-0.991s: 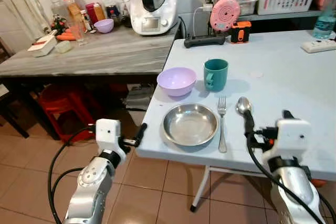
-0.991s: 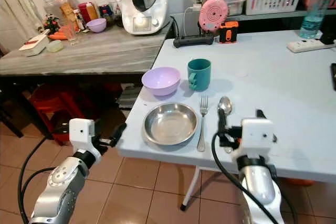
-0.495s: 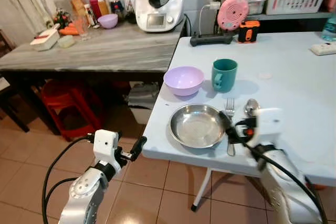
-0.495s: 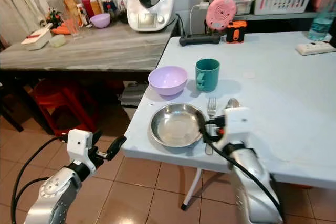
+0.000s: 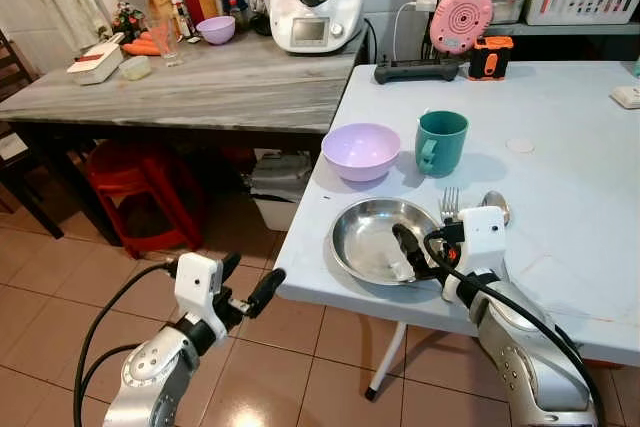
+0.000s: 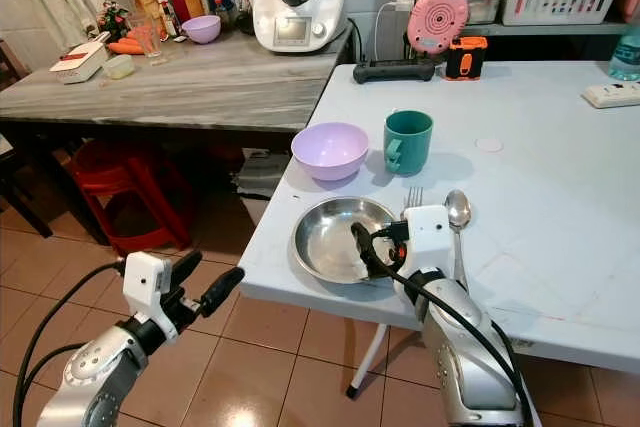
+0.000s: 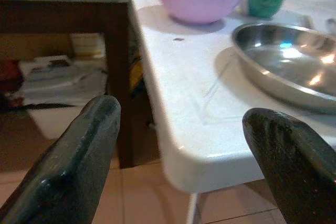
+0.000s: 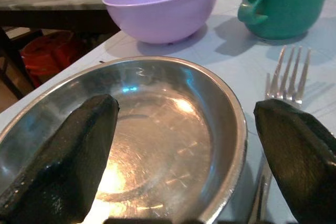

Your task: Setting the table

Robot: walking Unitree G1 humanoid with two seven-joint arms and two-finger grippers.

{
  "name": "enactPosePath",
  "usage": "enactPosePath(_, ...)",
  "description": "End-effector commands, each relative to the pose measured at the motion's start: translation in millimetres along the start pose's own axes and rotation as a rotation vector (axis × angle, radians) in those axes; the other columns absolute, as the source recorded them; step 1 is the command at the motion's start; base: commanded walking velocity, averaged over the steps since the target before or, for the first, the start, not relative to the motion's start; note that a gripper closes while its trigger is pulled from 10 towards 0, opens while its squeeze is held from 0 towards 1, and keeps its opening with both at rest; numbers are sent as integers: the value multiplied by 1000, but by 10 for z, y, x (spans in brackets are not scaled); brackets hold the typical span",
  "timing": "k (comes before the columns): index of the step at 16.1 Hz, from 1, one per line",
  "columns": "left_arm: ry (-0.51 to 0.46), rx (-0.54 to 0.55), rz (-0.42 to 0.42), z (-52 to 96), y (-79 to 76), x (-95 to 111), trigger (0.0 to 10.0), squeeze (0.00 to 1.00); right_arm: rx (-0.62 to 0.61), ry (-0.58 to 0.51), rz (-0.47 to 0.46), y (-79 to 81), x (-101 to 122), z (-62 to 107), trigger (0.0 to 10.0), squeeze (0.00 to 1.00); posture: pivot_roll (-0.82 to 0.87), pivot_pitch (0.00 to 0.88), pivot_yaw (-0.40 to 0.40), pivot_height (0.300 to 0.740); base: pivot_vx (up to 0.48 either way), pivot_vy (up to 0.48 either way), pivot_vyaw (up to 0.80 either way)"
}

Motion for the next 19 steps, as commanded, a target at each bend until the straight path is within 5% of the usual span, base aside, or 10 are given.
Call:
enactPosePath(1, -3, -25, -7, 7, -3, 57, 10000, 0, -8, -14, -7, 13, 55, 26, 10000, 0, -126, 0, 121, 740, 0, 0, 0)
enactPosePath(5, 40, -126, -18, 7, -104, -3, 10000, 0, -50, 17, -47, -67, -28, 64, 10000, 0, -146, 0, 132, 740, 0, 0, 0)
enactPosePath(12, 59, -185, -10, -24, -150, -8, 10000, 0, -27, 61, -88, 37, -119, -20, 10000, 0, -148, 0, 142, 740, 0, 0, 0)
enactPosePath(13, 58, -192, -12, -18, -162, -6, 10000, 0, -31, 78, -83, 32, -148, -30, 7922, 0, -146, 0, 140, 740, 0, 0, 0)
enactPosePath(14, 59, -197, -14, -8, -172, -8, 10000, 0, -18, 92, -82, 50, -169, -46, 0, 0, -140, 0, 136, 740, 0, 0, 0)
enactPosePath(19, 57, -209, -5, -15, -207, -17, 10000, 0, 0, 115, -88, 91, -167, -123, 0, 0, -137, 0, 135, 740, 0, 0, 0)
Point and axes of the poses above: a point about 5 cm out from each wrist's last joint towards the gripper, its own z axis pointing back from the gripper into the wrist, its own x axis along the axis of the wrist's last joint, y = z × x, the point moved 6 cm from there along -z, pointing out of the wrist towards the gripper, and after that the axes turned 1 degree about -z, right-handed, at the moved point
